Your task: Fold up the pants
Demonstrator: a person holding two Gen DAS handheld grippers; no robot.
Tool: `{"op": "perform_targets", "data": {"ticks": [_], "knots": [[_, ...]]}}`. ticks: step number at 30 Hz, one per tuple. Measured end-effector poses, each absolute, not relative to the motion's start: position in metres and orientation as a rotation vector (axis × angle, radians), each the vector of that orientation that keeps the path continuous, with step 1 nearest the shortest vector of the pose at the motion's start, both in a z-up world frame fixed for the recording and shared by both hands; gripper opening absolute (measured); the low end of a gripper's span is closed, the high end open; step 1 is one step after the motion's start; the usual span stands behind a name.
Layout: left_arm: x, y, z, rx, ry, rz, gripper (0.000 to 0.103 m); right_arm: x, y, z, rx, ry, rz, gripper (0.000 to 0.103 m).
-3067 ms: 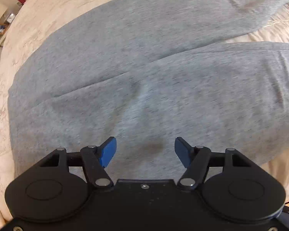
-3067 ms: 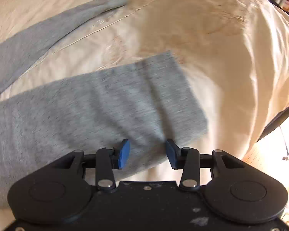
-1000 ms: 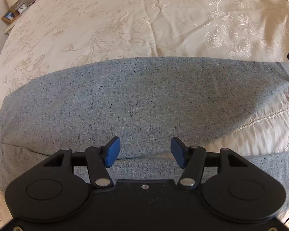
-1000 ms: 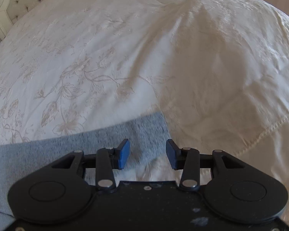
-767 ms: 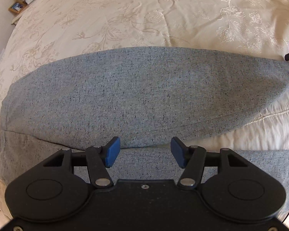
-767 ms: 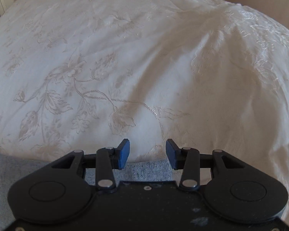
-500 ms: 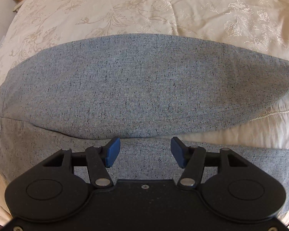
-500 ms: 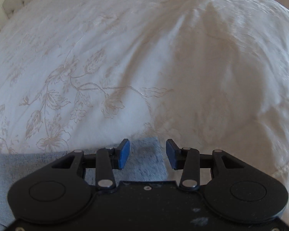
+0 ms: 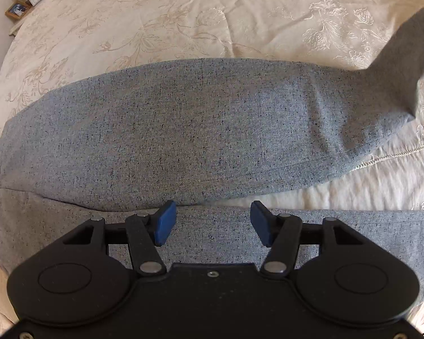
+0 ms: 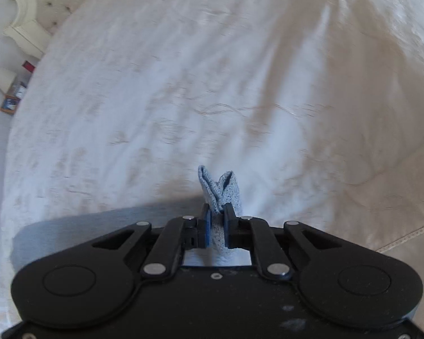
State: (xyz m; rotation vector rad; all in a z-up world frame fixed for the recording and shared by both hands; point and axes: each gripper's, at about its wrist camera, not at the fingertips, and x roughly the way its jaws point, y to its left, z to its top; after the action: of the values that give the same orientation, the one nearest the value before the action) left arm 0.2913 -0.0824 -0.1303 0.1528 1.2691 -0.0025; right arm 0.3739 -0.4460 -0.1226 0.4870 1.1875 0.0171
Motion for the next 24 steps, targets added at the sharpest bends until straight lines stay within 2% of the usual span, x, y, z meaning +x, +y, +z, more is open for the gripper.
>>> {"op": "perform_targets", "data": {"ticks": [4,6,8,10,13,15,19,24], "knots": [[0.292,-0.078,-0.130,0.122,1.268,0.013,0.063,0.376,-0.433,-0.072,0.482,1.085,0.028,0.009],[0.290,-0.074,-0.129,0.112,1.263,0.022,0.063,0.375,-0.447,-0.070,0.416,1.095,-0.105,0.008],[0.288,-0.072,-0.129,0.111,1.259,0.028,0.063,0.372,-0.475,-0.077,0.486,1.145,-0.237,0.008],[0.286,-0.070,-0.130,0.111,1.264,0.033,0.063,0.357,-0.494,-0.072,0.581,1.137,-0.243,0.008],[0.286,-0.069,-0.134,0.097,1.282,0.036,0.063,0.328,-0.499,-0.053,0.531,1.096,-0.182,0.007],[0.287,-0.068,-0.136,0.092,1.296,0.033,0.063,0.319,-0.504,-0.063,0.509,1.091,-0.184,0.008],[0.283,-0.073,-0.134,0.123,1.287,0.030,0.063,0.345,-0.515,-0.117,0.503,1.131,-0.205,0.008],[0.275,-0.073,-0.121,0.134,1.248,0.046,0.063,0.400,-0.505,-0.175,0.314,1.176,-0.316,0.017]]}}
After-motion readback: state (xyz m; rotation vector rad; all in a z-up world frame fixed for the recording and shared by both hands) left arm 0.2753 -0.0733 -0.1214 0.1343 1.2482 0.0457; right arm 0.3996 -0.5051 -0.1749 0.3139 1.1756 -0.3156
